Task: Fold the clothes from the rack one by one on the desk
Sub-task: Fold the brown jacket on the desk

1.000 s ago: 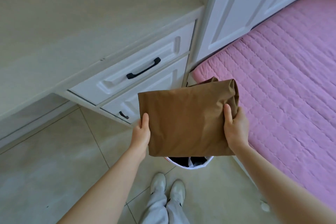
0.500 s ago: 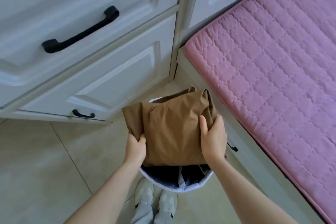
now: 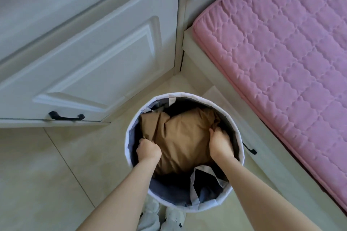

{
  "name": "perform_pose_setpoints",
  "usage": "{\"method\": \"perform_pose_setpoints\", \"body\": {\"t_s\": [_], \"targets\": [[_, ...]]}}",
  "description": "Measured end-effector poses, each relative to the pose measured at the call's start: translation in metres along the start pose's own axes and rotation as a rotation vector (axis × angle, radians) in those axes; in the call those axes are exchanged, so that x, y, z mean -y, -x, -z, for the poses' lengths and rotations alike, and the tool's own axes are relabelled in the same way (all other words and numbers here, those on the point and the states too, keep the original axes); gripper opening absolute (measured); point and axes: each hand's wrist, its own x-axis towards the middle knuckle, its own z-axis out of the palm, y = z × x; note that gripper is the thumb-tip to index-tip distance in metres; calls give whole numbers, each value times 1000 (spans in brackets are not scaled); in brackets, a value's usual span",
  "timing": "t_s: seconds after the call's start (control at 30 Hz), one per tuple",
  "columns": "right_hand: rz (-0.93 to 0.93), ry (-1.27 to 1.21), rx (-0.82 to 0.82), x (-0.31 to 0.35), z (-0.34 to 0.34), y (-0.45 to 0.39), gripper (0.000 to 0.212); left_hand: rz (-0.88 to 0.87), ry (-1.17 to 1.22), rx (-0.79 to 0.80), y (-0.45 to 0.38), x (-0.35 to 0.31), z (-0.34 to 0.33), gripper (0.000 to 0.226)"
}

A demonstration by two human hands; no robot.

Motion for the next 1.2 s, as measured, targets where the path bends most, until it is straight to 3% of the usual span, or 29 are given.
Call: {"method": "perform_pose_setpoints", "body": {"t_s": [0.2, 0.4, 0.53, 0.73, 1.2], "targets": [[-80, 3, 90, -6, -34, -45, 41, 44, -141, 59, -45, -4, -20, 36], [-35, 94, 149, -7, -46, -54, 47, 58, -138, 67, -53, -1, -30, 54], [41, 114, 168, -1, -30, -35, 48, -12, -153, 89, -33, -2, -22, 54], [204, -10, 164, 14, 23, 37, 43, -187, -140, 191, 33, -10, 16, 63], [144, -417, -32, 13, 187, 250, 41, -683, 3, 246, 245, -20, 150, 30]]}}
